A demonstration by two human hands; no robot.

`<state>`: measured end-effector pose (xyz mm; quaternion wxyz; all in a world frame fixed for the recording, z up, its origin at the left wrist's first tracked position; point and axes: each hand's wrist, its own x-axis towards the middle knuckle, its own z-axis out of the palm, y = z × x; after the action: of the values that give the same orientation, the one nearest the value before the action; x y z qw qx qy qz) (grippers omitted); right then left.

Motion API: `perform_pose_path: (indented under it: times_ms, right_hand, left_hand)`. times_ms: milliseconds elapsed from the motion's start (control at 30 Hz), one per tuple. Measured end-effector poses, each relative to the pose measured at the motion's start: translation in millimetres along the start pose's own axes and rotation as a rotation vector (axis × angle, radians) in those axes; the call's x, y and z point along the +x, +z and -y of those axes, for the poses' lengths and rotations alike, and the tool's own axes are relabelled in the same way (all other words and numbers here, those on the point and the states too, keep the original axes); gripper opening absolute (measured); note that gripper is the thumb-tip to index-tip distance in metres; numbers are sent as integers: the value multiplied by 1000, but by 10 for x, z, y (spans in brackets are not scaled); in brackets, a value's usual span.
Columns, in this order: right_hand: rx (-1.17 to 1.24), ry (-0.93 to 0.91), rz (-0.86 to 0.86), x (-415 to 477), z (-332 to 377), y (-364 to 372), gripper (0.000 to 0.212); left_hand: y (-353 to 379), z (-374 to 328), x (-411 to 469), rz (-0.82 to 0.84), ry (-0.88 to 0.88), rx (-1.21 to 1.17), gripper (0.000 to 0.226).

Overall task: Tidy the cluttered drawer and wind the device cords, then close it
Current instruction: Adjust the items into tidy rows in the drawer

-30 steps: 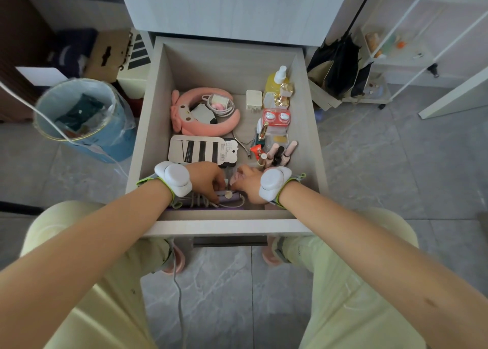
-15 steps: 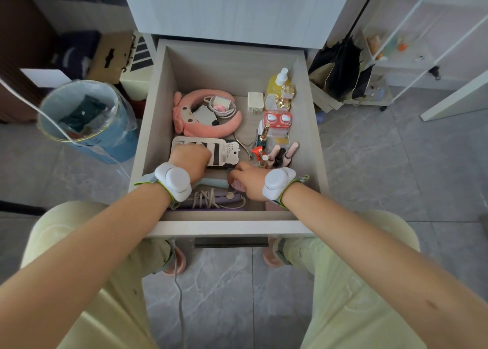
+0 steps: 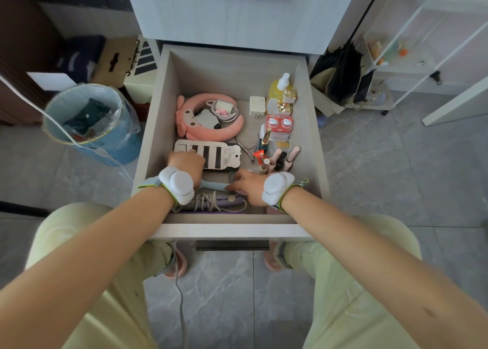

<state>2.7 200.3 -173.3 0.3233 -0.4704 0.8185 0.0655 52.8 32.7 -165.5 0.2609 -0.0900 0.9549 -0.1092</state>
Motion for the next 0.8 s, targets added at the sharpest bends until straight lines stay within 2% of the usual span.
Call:
perform_pose_path:
  times_ms: [100, 233, 467, 600, 667, 800]
  right_hand:
    - [20, 0, -11, 4, -2, -3, 58]
    - [48, 11, -36, 13, -5, 8, 56]
    - [30, 19, -201, 16, 7, -55, 57]
    - [-15, 41, -197, 128, 46, -32, 55]
    - [88, 132, -172, 235, 51, -10, 57]
    - [127, 229, -128, 369, 6, 47, 62]
  left_hand:
    - [-17, -63, -8, -40, 12, 92, 18]
    - [-40, -154, -15, -47, 45, 175, 22]
    - [-43, -46, -18, 37, -45, -94, 1]
    - [-34, -55, -30, 86, -46, -126, 24]
    - [-30, -61, -34, 84, -45, -113, 27]
    - [-21, -73, -29, 87, -25, -108, 31]
